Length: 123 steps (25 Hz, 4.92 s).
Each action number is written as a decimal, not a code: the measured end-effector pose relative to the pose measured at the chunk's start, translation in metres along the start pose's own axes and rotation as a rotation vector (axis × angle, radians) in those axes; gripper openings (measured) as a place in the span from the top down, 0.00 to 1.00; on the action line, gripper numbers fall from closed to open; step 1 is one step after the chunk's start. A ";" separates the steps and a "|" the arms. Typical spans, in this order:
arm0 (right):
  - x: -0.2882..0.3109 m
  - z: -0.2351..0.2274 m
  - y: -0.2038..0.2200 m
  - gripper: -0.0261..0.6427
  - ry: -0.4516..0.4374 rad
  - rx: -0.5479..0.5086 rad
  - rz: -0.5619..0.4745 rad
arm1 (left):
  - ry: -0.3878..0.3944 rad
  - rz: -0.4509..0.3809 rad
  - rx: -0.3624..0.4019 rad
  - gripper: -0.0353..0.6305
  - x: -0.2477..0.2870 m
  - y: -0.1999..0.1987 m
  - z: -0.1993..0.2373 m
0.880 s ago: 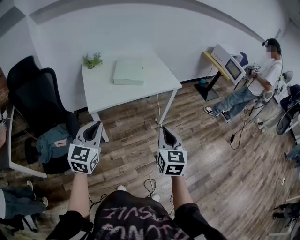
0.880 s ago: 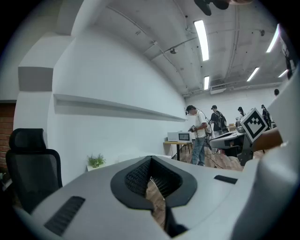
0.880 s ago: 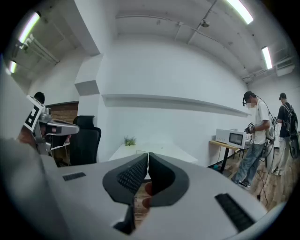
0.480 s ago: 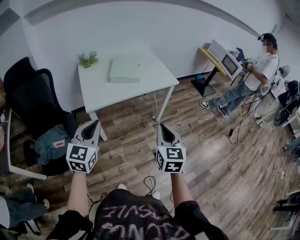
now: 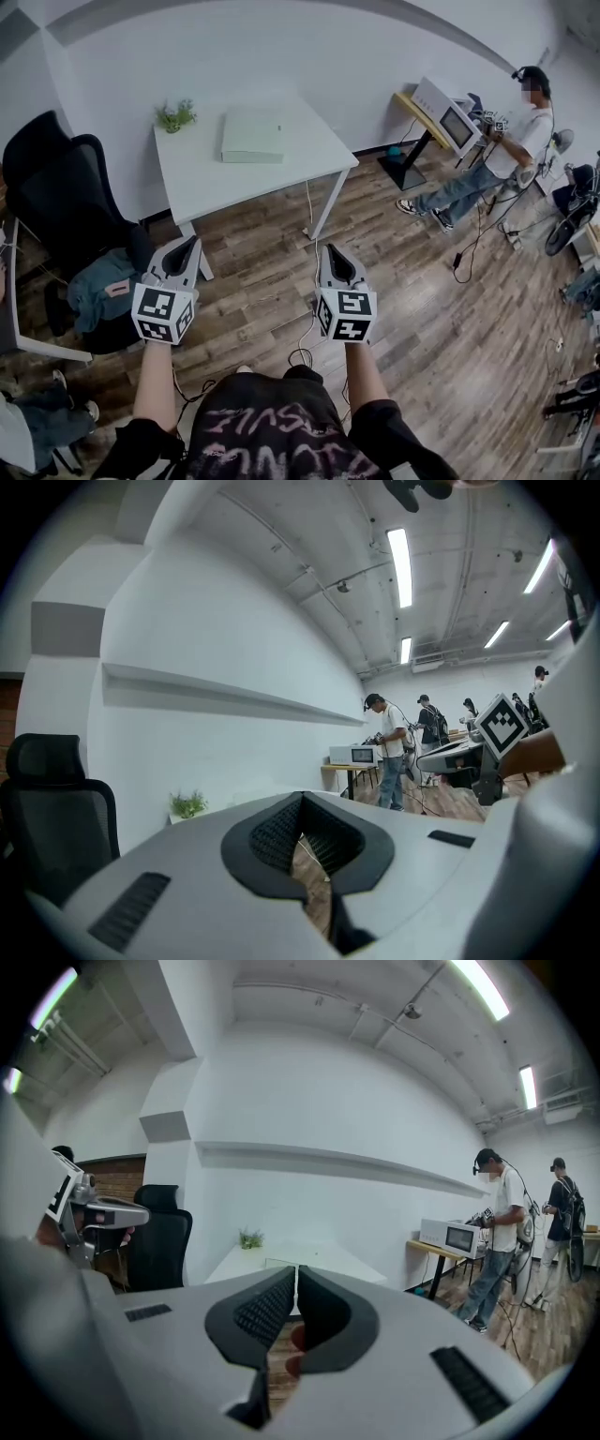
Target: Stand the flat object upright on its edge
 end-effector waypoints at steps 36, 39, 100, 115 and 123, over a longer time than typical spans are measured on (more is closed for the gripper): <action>0.147 -0.051 0.054 0.92 -0.020 -0.015 0.055 | -0.027 0.077 -0.017 0.93 0.135 0.062 0.057; 0.174 -0.071 0.063 0.92 -0.031 -0.009 0.071 | -0.021 0.101 -0.008 0.93 0.166 0.073 0.056; 0.572 -0.071 0.131 0.92 -0.174 0.085 0.274 | -0.092 0.224 -0.210 0.92 0.461 0.196 0.279; 0.605 -0.078 0.185 0.81 -0.249 0.196 0.397 | -0.123 0.341 -0.243 0.92 0.488 0.244 0.280; 0.607 -0.079 0.218 0.75 -0.255 0.275 0.493 | -0.102 0.441 -0.287 0.80 0.498 0.278 0.273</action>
Point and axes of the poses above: the fingertips, and each gripper's own axes: x forward along the fingers, z to its left, y out of its underside, the point moved 2 cm from there along -x, backward along the fingers, and after that the axes turned 15 degrees about -z, right-handed, at the moved point
